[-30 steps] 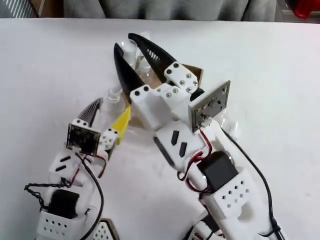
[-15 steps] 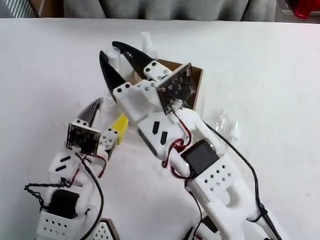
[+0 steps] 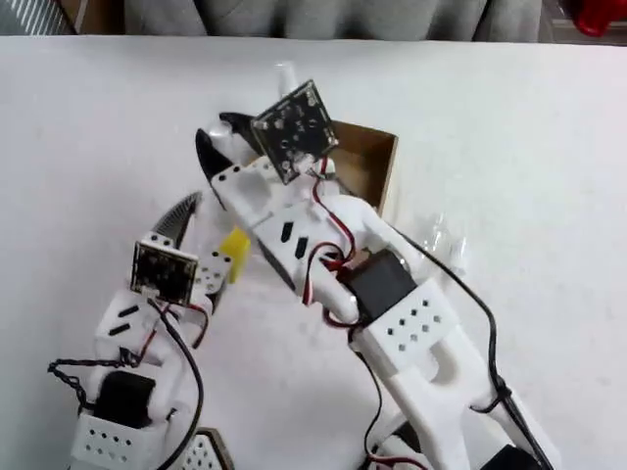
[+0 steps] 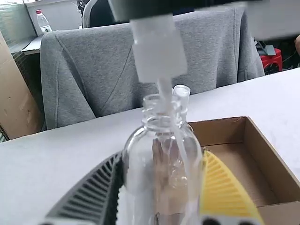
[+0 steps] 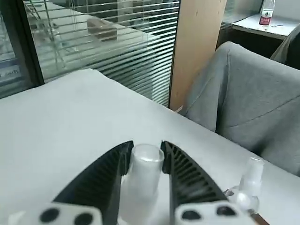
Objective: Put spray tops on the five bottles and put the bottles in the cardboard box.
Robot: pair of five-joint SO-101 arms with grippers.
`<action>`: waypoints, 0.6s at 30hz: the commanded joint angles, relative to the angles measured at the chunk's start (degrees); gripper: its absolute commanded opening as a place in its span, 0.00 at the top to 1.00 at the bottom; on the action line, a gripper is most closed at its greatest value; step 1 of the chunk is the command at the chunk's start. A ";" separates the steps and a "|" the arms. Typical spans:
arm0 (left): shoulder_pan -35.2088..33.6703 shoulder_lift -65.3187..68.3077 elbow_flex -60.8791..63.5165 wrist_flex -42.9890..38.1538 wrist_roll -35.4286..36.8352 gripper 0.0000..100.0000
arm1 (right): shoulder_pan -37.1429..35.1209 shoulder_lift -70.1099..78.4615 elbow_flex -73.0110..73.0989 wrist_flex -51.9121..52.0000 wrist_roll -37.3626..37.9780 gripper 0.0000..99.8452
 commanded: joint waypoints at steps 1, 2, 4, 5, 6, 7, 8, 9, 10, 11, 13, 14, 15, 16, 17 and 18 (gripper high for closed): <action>-0.66 -0.92 -0.88 -2.20 -0.62 0.98 | -0.22 -0.31 -4.04 0.31 -2.64 0.98; -0.66 -0.92 -0.88 -2.20 -0.62 0.98 | -0.22 -0.31 -4.04 0.40 -3.25 0.98; -0.66 -0.92 -0.88 -2.20 -0.62 0.98 | -0.22 -0.31 -4.13 0.40 -3.69 0.98; -0.66 -0.92 -0.88 -2.20 -0.62 0.98 | -0.22 -0.31 -4.13 0.40 -3.78 0.98; -0.66 -0.92 -0.88 -2.20 -0.62 0.98 | -0.22 -0.31 -4.13 0.48 -3.87 0.98; -0.66 -0.92 -0.88 -2.20 -0.62 0.98 | -0.22 -0.31 -4.13 0.48 -3.87 0.98; -0.66 -0.92 -0.88 -2.20 -0.62 0.98 | -0.22 -0.31 -4.13 0.75 -3.87 0.98; -0.66 -0.92 -0.88 -2.20 -0.62 0.98 | -0.22 -0.31 -4.13 1.27 -3.87 0.98; -0.66 -0.92 -0.88 -2.20 -0.62 0.98 | -0.31 -0.31 -4.22 1.71 -3.96 0.97; -0.66 -0.92 -0.88 -2.20 -0.62 0.98 | -0.31 -0.31 -4.22 1.98 -3.96 0.95; -0.66 -0.92 -0.88 -2.20 -0.62 0.98 | -0.48 -0.31 -4.22 3.30 -3.96 0.87; -0.66 -0.92 -0.88 -2.20 -0.62 0.98 | -0.92 -0.31 -4.22 4.00 -3.96 0.84; -0.66 -0.92 -0.88 -2.20 -0.62 0.98 | -1.19 -0.40 -4.22 4.26 -3.96 0.82; -0.66 -0.92 -0.88 -2.20 -0.62 0.98 | -1.19 -0.40 -4.22 4.26 -3.96 0.81; -0.66 -0.92 -0.88 -2.20 -0.62 0.98 | -1.19 -0.40 -4.31 4.09 -3.96 0.82; -0.66 -0.92 -0.88 -2.20 -0.62 0.98 | -1.19 -0.75 -4.31 4.09 -3.96 0.83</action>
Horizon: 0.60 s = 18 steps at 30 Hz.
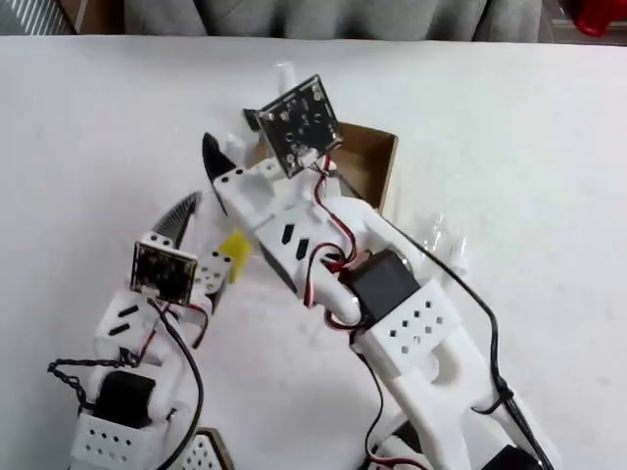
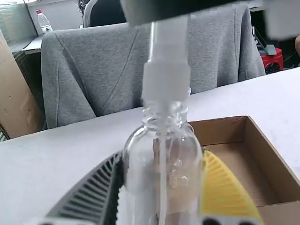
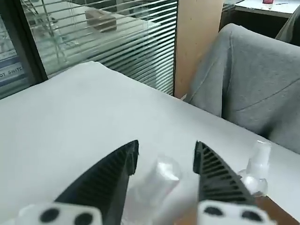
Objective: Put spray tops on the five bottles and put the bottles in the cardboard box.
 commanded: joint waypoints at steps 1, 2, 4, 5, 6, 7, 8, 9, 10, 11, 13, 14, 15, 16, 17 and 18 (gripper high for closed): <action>-0.66 -0.92 -0.88 -2.20 -0.62 0.98 | -0.75 -1.36 -3.52 0.22 -0.44 0.84; -0.66 -0.92 -0.88 -2.20 -0.62 0.98 | -0.75 -2.15 -3.52 0.31 -0.44 0.85; -0.66 -0.92 -0.88 -2.20 -0.62 0.98 | -0.66 -4.35 -3.52 0.48 -0.44 0.85; -0.66 -0.92 -0.79 -2.20 -0.62 0.98 | -0.57 -5.76 -3.52 0.48 -0.44 0.85; -0.66 -0.92 -0.79 -2.20 -0.62 0.98 | -0.57 -7.25 -3.43 0.48 -0.44 0.85; -0.66 -0.92 -0.79 -2.20 -0.62 0.98 | -0.48 -8.66 -3.43 0.48 -0.44 0.85; -0.66 -0.92 -0.79 -2.20 -0.62 0.98 | -0.48 -9.89 -3.43 0.48 -0.44 0.86; -0.66 -0.92 -0.79 -2.20 -0.62 0.98 | -0.40 -10.95 -3.43 0.48 -0.35 0.86; -0.66 -0.92 -0.79 -2.20 -0.62 0.98 | -0.40 -11.82 -3.43 0.48 -0.35 0.86; -0.75 -0.92 -0.70 -2.20 -0.62 0.98 | -0.31 -12.44 -3.34 0.48 -0.35 0.86; -0.75 -0.92 -0.70 -2.20 -0.62 0.98 | -0.31 -13.05 -3.34 0.48 -0.18 0.91; -0.75 -0.92 -0.70 -2.20 -0.62 0.98 | -0.31 -13.05 -3.34 0.22 -0.09 0.95; -0.75 -0.92 -0.70 -2.20 -0.62 0.98 | -0.31 -12.97 -3.34 0.04 0.00 0.99; -0.75 -0.92 -0.70 -2.20 -0.62 0.98 | 0.04 -12.97 -3.34 0.04 0.00 0.99; -0.75 -0.92 -0.70 -2.20 -0.62 0.98 | 0.92 -12.88 -3.16 0.04 0.00 0.96; -0.75 -0.92 -0.70 -2.20 -0.62 0.98 | 1.80 -12.88 -3.25 -0.04 0.00 0.96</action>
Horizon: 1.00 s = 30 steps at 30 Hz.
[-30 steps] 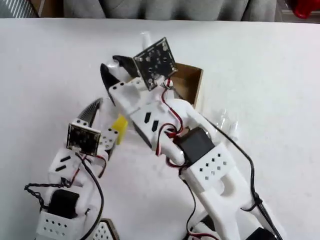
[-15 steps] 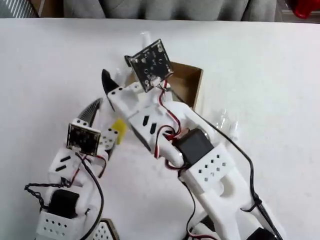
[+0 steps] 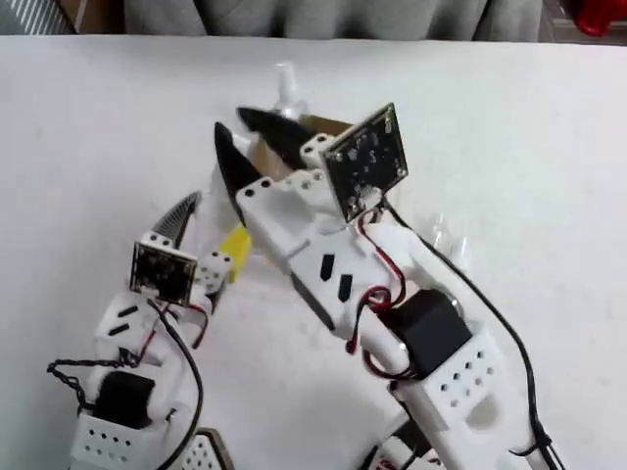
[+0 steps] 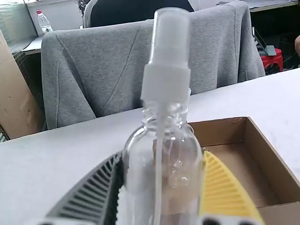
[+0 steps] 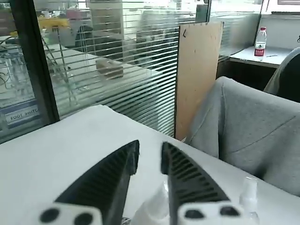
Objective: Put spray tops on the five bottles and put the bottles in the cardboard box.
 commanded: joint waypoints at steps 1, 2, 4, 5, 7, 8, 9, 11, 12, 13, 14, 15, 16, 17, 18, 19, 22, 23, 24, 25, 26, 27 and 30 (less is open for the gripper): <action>-0.75 -0.92 -0.70 -2.11 -0.62 0.98 | 2.86 -1.19 -3.25 -0.40 0.00 0.97; -1.19 -0.92 -0.70 -2.11 -0.62 0.98 | 4.00 -0.66 -3.34 -0.92 0.00 0.99; -2.15 -0.92 -0.79 -2.11 -0.35 0.98 | 6.73 1.10 -3.34 -2.24 0.00 0.98; -2.51 -0.92 -0.79 -2.11 -0.35 0.98 | 7.78 2.51 -3.34 -2.77 0.00 0.98; -2.77 -0.92 -0.79 -2.20 -0.18 0.98 | 9.36 6.20 -3.34 -4.44 0.00 0.99; -2.77 -0.92 -0.88 -2.20 -0.18 0.98 | 9.98 7.96 -3.34 -5.49 -0.18 0.99; -2.77 -0.92 -0.88 -2.20 -0.18 0.98 | 10.33 9.71 -3.34 -6.46 -0.35 0.99; -2.77 -0.92 -0.88 -2.20 -0.18 0.98 | 10.51 12.53 -3.34 -8.13 -0.35 0.99; -2.77 -0.92 -0.88 -2.20 -0.18 0.98 | 10.51 13.67 -3.34 -8.57 -0.35 0.99; -2.77 -0.92 -0.88 -2.20 -0.18 0.98 | 10.51 14.73 -3.34 -8.57 -0.35 0.99; -2.77 -0.92 -0.88 -2.20 -0.18 0.98 | 10.24 15.52 -3.34 -8.57 -0.35 0.99; -2.77 -0.92 -0.88 -2.20 -0.18 0.98 | 10.07 15.96 -3.34 -8.75 -0.35 0.99; -2.77 -0.92 -0.88 -2.20 -0.18 0.98 | 9.63 16.31 -3.34 -8.75 -0.35 0.99; -2.77 -0.92 -0.88 -2.20 -0.18 0.98 | 8.66 16.48 -3.34 -8.66 -0.35 0.99; -2.77 -0.92 -0.88 -2.20 -0.18 0.98 | 8.04 16.48 -3.25 -8.48 -0.35 0.99; -2.77 -0.92 -0.88 -2.20 -0.18 0.98 | 7.52 16.48 -2.99 -8.40 -0.26 0.99; -2.77 -0.92 -0.88 -2.20 -0.26 0.98 | 7.08 16.48 -2.90 -7.08 0.00 0.99; -2.77 -0.92 -0.88 -2.20 -0.26 0.98 | 6.99 16.48 -3.08 -6.29 0.00 0.99; -2.77 -0.92 -0.88 -2.20 -0.26 0.98 | 6.90 16.48 -3.16 -5.76 0.00 0.99; -2.77 -0.92 -0.88 -2.20 -0.26 0.98 | 6.37 16.48 -3.16 -5.49 0.00 0.99; -2.77 -0.92 -0.88 -2.20 -0.26 0.98 | 5.76 16.40 -3.16 -5.49 0.00 0.99; -2.77 -0.92 -0.88 -2.20 -0.26 0.98 | 5.32 16.40 -3.08 -5.49 0.00 0.99; -2.77 -0.92 -0.88 -2.20 -0.26 0.98 | 4.09 16.40 -2.99 -4.00 0.09 0.99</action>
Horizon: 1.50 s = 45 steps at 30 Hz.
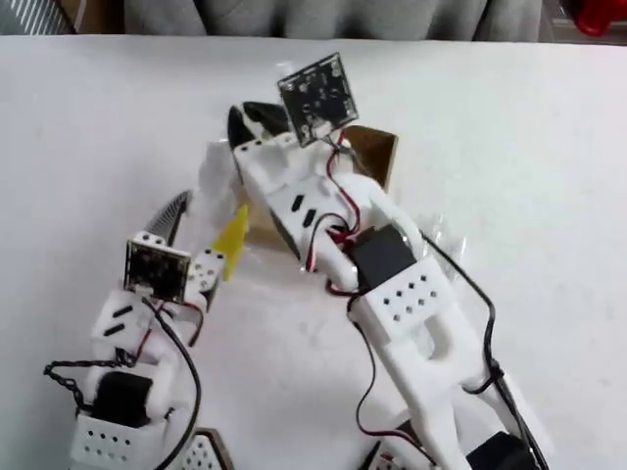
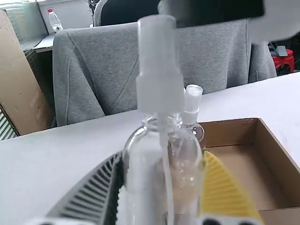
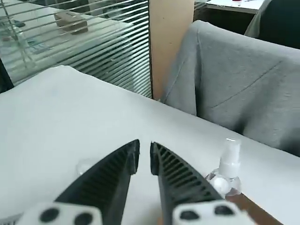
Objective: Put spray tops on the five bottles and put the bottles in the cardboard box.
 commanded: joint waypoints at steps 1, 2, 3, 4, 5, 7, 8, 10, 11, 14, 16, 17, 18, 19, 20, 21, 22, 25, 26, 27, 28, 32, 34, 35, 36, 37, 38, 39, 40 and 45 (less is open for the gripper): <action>-0.66 -0.92 -0.88 -2.20 -0.26 0.98 | -1.89 -0.31 -3.16 2.42 0.09 0.99; -0.66 -0.92 -0.88 -2.20 -0.26 0.98 | -2.07 -0.31 -3.25 2.95 0.09 0.99; -0.66 -0.92 -0.88 -2.20 -0.26 0.98 | -2.07 -0.40 -3.25 3.12 0.09 0.99; -0.66 -0.92 -0.88 -2.20 -0.26 0.98 | -2.07 -0.84 -3.25 3.21 0.09 0.99; -0.66 -0.92 -0.88 -2.20 -0.35 0.98 | -2.07 -1.36 -3.25 3.30 0.09 0.99; -0.66 -0.92 -0.79 -2.20 -0.35 0.98 | -1.71 -2.15 -3.25 3.30 0.18 0.99; -0.66 -0.92 -0.79 -2.20 -0.35 0.98 | -1.63 -2.59 -3.25 3.38 0.62 0.99; -0.66 -0.92 -0.79 -2.20 -0.18 0.98 | -1.10 -3.47 -2.90 3.38 3.25 0.99; -0.66 -0.92 -0.79 -2.20 -0.18 0.98 | -0.57 -3.74 -2.81 3.38 4.40 0.99; -0.66 -0.92 -0.88 -2.20 -0.09 0.98 | 0.66 -4.70 -2.81 3.38 5.36 0.99; -0.66 -0.92 -0.97 -2.20 0.09 0.98 | 1.45 -5.05 -2.90 3.38 5.45 0.99; -0.66 -0.92 -1.14 -2.20 0.79 0.98 | 1.54 -5.32 -2.90 3.38 5.45 0.99; -0.75 -0.66 -1.76 -2.20 2.55 0.98 | 1.54 -5.67 -2.90 3.38 5.36 0.99; -0.75 -0.57 -2.46 -1.85 4.48 0.98 | 1.54 -5.93 -2.81 3.47 5.36 0.99; -0.75 -0.57 -2.81 -1.67 5.89 0.98 | 1.54 -6.20 -2.81 4.09 5.36 0.99; -0.75 -0.48 -2.99 -1.67 6.77 0.98 | 1.45 -6.55 -2.90 5.41 5.36 0.99; -0.75 -0.48 -2.99 -1.67 6.77 0.98 | 1.27 -6.99 -2.90 6.81 5.54 0.99; -1.63 -0.48 -3.16 -1.67 7.12 0.98 | 1.19 -9.01 -2.90 11.12 5.71 0.99; -2.33 -0.48 -3.34 -1.67 7.21 0.98 | 1.19 -9.71 -2.90 12.09 5.71 0.99; -3.03 -0.40 -3.87 -1.67 7.21 0.98 | 1.19 -10.51 -2.90 12.97 5.71 0.99; -3.65 -0.31 -4.13 -1.67 7.30 0.98 | 1.19 -11.38 -2.90 14.02 5.71 0.99; -4.18 4.70 -6.51 -1.58 7.30 0.98 | 1.10 -14.20 -2.55 22.46 5.27 0.99; -4.26 8.84 -8.44 -1.58 7.82 0.98 | 1.10 -15.69 -1.58 25.45 5.27 0.99; -4.26 10.77 -9.41 -1.67 8.70 0.98 | 1.10 -16.40 -0.53 26.15 5.27 0.99; -4.26 12.44 -10.11 -1.76 9.58 0.98 | 1.01 -17.27 0.97 26.59 5.27 0.99; -4.26 13.93 -10.73 -1.85 10.20 0.98 | 0.40 -18.24 2.99 26.59 5.27 0.99; -4.26 15.16 -11.25 -1.85 10.55 0.98 | -0.48 -19.38 5.27 26.59 5.27 0.99; -4.26 15.96 -11.52 -1.93 10.55 0.98 | -1.36 -20.79 8.00 26.33 5.27 0.99; -4.26 16.48 -11.69 -2.02 10.55 0.98 | -2.33 -22.29 10.73 26.07 5.27 0.99; -4.26 16.75 -11.87 -2.11 10.55 0.98 | -9.54 -30.29 25.85 18.15 5.27 0.99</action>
